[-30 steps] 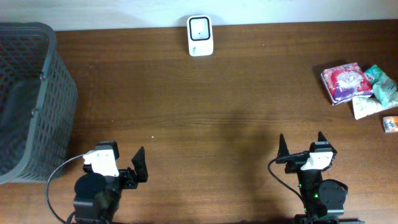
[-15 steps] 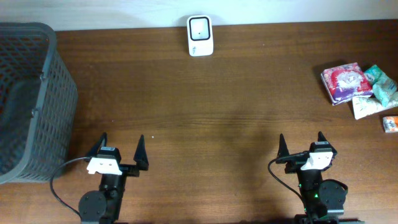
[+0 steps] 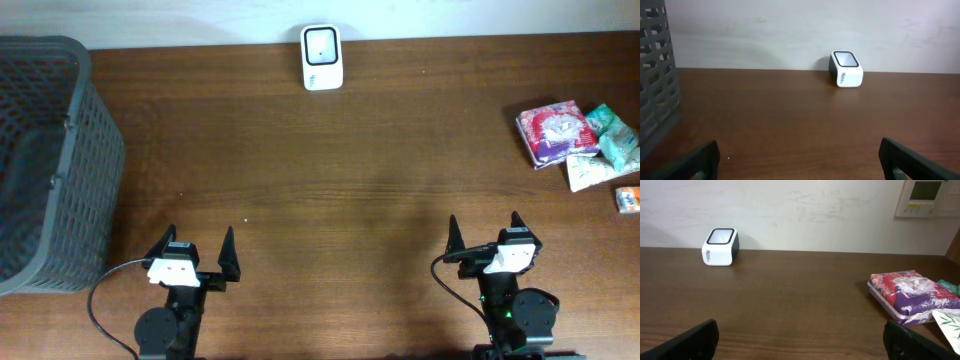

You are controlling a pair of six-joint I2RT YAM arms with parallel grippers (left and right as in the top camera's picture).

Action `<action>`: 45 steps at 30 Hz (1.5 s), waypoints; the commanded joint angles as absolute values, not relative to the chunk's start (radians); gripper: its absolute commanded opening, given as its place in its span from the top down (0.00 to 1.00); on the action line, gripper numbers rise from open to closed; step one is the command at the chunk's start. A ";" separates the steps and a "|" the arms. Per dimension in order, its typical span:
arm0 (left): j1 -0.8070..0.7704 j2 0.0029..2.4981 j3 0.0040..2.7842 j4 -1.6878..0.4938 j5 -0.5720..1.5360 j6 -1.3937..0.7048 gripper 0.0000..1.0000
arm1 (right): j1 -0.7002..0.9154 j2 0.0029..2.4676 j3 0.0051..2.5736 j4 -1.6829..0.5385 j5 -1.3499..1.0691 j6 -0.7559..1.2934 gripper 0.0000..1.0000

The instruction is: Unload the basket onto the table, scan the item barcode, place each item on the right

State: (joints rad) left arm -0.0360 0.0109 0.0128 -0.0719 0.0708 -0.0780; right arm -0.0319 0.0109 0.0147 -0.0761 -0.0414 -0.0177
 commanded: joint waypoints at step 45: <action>-0.030 0.005 0.008 -0.087 -0.007 -0.008 0.01 | -0.025 0.004 0.006 -0.079 -0.033 -0.007 0.01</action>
State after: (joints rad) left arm -0.0360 0.0109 0.0128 -0.0788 0.0269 -0.0219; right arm -0.0319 0.0109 0.0147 -0.0761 -0.0414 -0.0181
